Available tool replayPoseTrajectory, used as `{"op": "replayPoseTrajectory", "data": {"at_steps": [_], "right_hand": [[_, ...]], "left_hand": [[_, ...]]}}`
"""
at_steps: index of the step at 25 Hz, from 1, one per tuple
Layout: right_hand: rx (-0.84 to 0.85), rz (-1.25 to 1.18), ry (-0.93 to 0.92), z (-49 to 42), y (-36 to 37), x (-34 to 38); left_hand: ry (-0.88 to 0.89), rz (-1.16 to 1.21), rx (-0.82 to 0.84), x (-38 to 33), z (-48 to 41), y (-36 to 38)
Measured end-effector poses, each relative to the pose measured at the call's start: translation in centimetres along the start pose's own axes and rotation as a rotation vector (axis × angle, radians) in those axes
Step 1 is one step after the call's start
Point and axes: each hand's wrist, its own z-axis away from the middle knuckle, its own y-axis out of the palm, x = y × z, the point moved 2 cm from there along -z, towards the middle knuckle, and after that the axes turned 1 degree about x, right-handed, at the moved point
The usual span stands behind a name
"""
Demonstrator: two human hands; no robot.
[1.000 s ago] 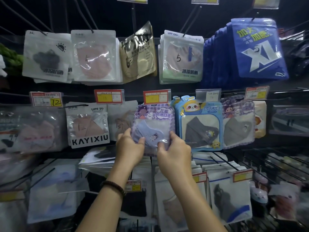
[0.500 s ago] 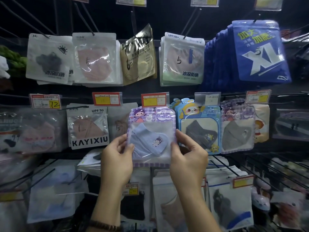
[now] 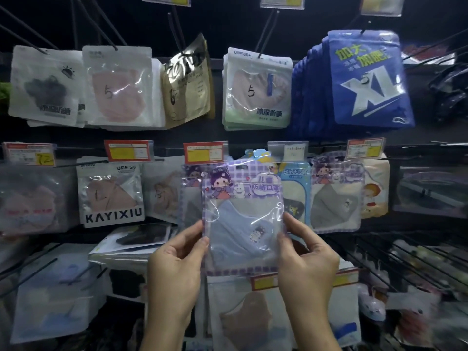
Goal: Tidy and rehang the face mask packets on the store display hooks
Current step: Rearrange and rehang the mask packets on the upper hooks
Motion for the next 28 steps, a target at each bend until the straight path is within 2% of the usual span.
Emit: {"op": "replayPoseTrajectory", "data": {"at_steps": [8,14,24,28], "right_hand": [[-0.132,0.036,-0.001,-5.5,-9.6,-2.0],[-0.181,0.043,0.006,-9.6,-14.3,-1.9],[-0.13,-0.08,-0.089,-13.7,-16.1,-0.3],[-0.134,-0.082,-0.074,-14.9,-16.0,-0.5]], "left_hand": [[-0.043,-0.056,0.127,3.3,2.1,9.8],[0.025,-0.134,0.19,3.7,2.9,16.5],[0.093,-0.062,0.103,3.1,2.2,21.2],[0.111,-0.077,0.071,3.3,1.8,22.0]]}}
